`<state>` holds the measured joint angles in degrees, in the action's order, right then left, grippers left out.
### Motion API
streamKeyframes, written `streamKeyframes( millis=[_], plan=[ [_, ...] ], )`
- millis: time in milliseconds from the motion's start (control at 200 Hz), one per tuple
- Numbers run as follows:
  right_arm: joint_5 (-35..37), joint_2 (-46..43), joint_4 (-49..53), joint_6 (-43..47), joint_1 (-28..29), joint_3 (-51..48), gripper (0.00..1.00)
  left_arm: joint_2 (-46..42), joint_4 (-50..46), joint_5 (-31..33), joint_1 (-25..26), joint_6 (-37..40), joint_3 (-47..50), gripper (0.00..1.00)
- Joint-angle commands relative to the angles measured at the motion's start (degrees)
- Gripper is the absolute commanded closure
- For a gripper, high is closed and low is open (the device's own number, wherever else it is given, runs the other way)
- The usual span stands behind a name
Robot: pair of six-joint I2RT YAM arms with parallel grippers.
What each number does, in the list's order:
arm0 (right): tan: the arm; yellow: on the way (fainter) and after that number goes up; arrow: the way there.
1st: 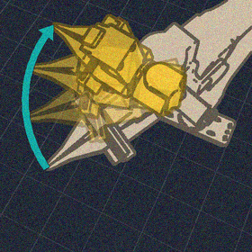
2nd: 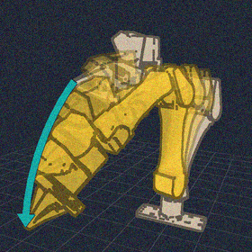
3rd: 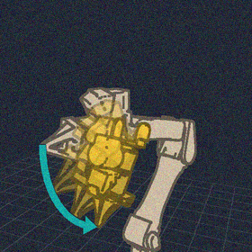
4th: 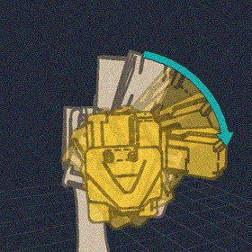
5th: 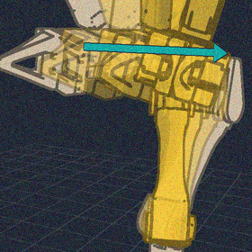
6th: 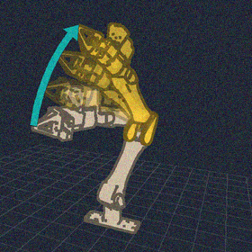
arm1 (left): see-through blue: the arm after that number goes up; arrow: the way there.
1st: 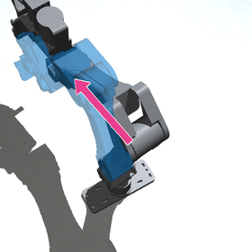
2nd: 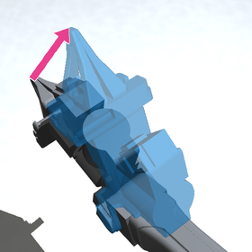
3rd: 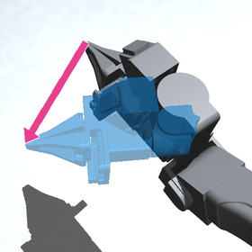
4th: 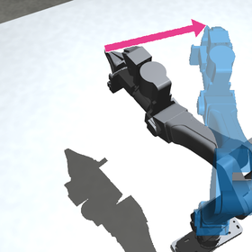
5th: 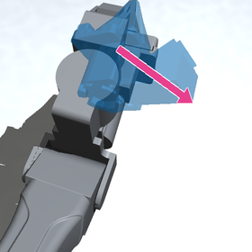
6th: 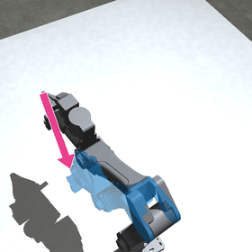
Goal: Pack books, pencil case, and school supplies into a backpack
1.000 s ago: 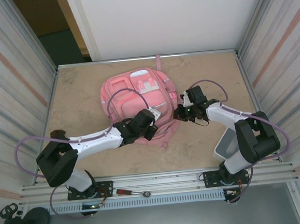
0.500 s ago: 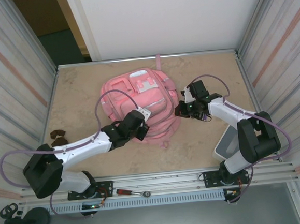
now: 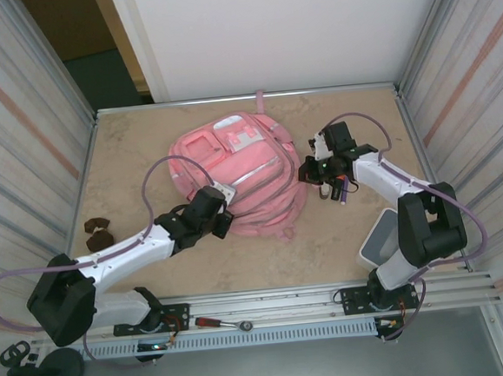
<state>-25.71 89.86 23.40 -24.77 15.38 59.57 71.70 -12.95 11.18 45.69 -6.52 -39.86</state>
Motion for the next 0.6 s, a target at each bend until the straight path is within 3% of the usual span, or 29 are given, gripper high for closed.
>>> streamKeyframes(
  millis=[0, 135, 381, 596],
  plan=[
    [-0.4, 2.4, -1.5, 1.2, -0.7, 3.8, 1.00, -2.1, -0.8, -4.0, -0.3, -1.6, 0.8, 1.00],
    [-1.8, 4.8, -1.1, 1.3, 0.4, 6.8, 0.97, -1.0, 1.9, -7.4, 1.0, -1.9, -0.4, 1.00],
    [4.1, -1.6, 2.6, 1.8, 0.7, 5.4, 0.63, 2.6, 4.3, -8.8, 4.8, -2.0, -3.2, 1.00],
    [-4.4, -8.0, -8.6, -8.4, 4.3, -4.3, 0.50, 6.1, 6.3, -9.5, 6.8, -1.6, -4.8, 1.00]
  ],
)
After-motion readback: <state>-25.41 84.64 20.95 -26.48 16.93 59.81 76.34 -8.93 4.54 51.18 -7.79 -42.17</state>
